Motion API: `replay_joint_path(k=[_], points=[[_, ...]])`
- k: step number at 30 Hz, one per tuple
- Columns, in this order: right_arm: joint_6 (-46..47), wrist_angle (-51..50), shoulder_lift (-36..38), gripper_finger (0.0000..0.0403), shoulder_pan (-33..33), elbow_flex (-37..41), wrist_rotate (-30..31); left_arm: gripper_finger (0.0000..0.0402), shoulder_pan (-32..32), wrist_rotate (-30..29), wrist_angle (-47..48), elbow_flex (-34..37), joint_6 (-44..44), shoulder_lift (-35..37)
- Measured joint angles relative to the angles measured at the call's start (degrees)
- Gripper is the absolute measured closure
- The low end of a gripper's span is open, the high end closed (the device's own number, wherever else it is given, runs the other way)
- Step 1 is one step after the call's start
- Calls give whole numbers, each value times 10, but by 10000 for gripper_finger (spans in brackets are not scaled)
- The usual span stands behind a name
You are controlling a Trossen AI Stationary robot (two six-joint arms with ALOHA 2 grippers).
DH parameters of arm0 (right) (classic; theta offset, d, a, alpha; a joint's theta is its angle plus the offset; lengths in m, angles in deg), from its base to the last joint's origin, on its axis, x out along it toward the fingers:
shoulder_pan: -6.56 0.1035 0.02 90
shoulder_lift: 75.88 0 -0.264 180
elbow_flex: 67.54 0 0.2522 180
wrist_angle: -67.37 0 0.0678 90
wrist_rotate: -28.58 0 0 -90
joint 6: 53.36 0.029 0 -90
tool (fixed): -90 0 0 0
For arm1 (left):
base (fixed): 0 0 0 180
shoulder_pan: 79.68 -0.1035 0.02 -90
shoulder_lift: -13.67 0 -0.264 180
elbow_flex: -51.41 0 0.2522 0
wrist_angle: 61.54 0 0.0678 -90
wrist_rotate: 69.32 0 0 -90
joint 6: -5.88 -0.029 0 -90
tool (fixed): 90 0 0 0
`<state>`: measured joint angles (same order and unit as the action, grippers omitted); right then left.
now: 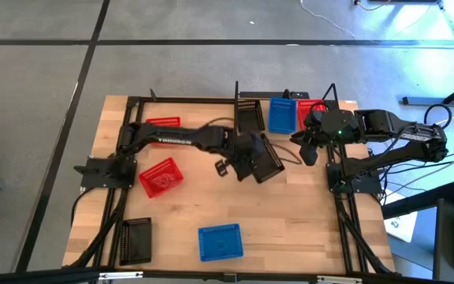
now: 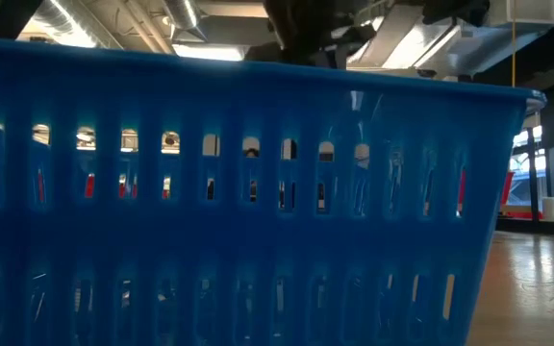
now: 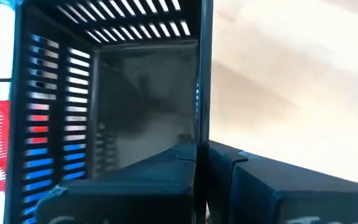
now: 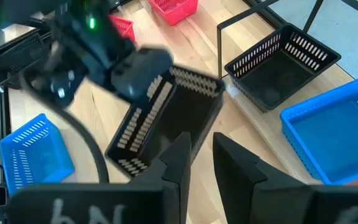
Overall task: Stack baskets on shelf by color
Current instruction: Stack the right black bin on top of the other black bin on the shelf
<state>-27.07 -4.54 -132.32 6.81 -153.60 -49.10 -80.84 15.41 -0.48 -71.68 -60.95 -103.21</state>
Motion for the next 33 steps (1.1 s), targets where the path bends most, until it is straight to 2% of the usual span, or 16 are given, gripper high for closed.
replay_joint_path(k=[6,8,14,19,21,24,30,33], points=[[-12,0,17,336,0,0,-4,401,-48,-6,38,-54,-43,0],[-13,0,28,336,0,0,-3,401,-63,-15,35,-56,-58,0],[-12,0,56,336,0,0,1,401,-102,-59,35,-56,-184,0],[4,0,60,336,0,2,5,401,-128,-82,28,-56,-225,0],[16,1,56,336,0,12,31,401,-129,-123,12,-56,-235,0],[19,-2,47,336,-1,35,101,401,-127,-190,-5,-56,-282,0],[-19,2,25,336,-9,42,231,401,-109,-247,-32,-56,-329,0],[-87,8,13,336,-9,42,255,401,-96,-283,-65,-56,-330,0]])
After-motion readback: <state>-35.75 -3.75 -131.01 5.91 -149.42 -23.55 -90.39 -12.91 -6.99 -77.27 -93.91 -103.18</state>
